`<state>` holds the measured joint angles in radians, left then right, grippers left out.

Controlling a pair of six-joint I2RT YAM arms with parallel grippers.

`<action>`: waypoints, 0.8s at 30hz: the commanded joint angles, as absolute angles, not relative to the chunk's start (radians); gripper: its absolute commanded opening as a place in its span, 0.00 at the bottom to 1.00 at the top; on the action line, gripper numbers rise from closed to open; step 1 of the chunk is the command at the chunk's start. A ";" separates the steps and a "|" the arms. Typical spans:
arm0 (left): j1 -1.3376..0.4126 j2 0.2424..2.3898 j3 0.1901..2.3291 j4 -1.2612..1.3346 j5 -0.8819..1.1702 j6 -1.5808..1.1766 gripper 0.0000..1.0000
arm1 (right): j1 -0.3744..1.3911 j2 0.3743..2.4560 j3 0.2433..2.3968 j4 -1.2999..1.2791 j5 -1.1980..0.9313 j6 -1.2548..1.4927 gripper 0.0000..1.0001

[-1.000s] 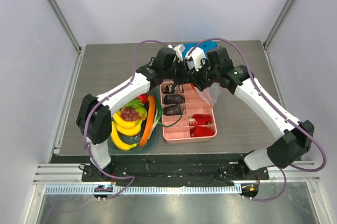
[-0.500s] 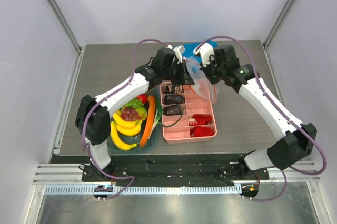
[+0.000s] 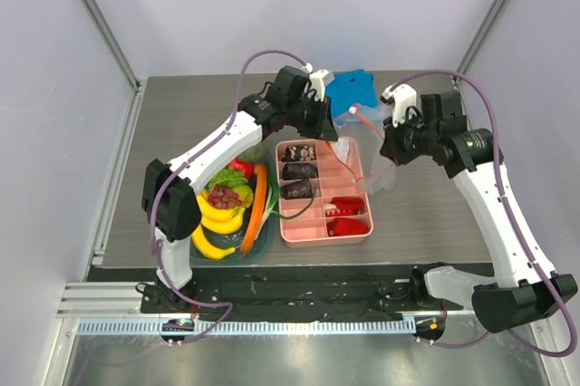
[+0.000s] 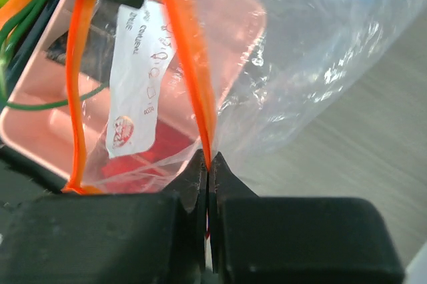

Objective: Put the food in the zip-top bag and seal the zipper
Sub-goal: Open the zipper of the food storage bag, then pick up the fake vegetable from the bin.

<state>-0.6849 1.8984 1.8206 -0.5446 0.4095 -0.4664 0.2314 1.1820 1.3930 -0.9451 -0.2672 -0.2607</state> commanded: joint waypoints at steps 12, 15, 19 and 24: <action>-0.652 1.832 1.822 -0.744 0.571 -0.285 0.92 | 0.229 1.186 1.261 -0.940 -0.347 -0.049 0.01; -0.600 1.751 1.784 -0.723 0.614 -0.305 0.99 | 0.227 1.187 1.258 -0.928 -0.341 -0.048 0.01; -0.507 1.631 1.700 -0.652 0.624 -0.324 1.00 | 0.227 1.192 1.258 -0.923 -0.337 -0.049 0.01; -0.388 1.520 1.672 -0.699 0.488 -0.241 1.00 | 0.227 1.190 1.259 -0.916 -0.344 -0.049 0.01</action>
